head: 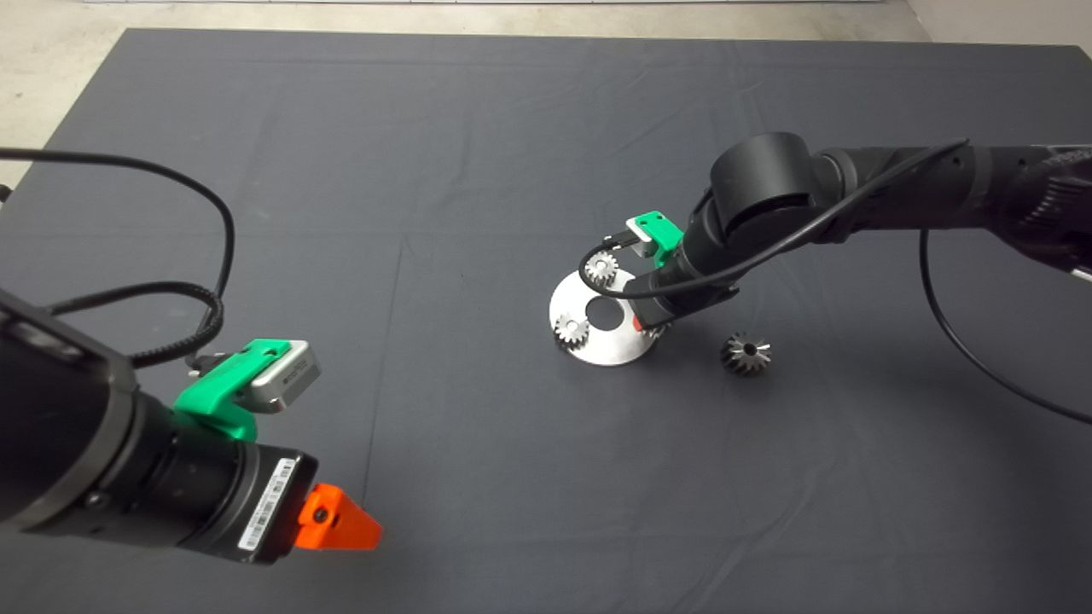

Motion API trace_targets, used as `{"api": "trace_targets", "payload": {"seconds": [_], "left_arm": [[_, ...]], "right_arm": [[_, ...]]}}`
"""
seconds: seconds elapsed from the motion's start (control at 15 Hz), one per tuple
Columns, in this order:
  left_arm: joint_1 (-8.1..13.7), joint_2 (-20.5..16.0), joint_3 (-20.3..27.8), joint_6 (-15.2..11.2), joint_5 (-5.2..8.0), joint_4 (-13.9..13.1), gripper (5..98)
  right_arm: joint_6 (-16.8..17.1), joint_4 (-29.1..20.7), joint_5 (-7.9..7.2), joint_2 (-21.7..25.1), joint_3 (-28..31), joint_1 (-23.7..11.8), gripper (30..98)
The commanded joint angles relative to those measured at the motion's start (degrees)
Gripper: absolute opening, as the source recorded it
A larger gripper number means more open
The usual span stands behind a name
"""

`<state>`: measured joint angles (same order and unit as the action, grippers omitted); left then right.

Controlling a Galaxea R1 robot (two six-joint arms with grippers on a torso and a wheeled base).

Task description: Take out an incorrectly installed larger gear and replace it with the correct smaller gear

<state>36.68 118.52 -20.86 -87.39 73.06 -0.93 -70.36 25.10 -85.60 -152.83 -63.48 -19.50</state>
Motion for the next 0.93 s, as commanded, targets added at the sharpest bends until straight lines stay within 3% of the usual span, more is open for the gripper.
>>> {"api": "trace_targets", "payload": {"seconds": [0.0,0.87], "left_arm": [[0.3,-0.3,0.7,-0.1,0.06,-1.0,98.1],[0.3,-0.3,0.7,-0.1,0.06,-1.0,98.1]], "right_arm": [[-0.3,2.0,0.0,0.1,0.8,-1.2,41.2],[-0.3,2.1,-0.52,0.0,0.8,-0.6,41.3]]}}
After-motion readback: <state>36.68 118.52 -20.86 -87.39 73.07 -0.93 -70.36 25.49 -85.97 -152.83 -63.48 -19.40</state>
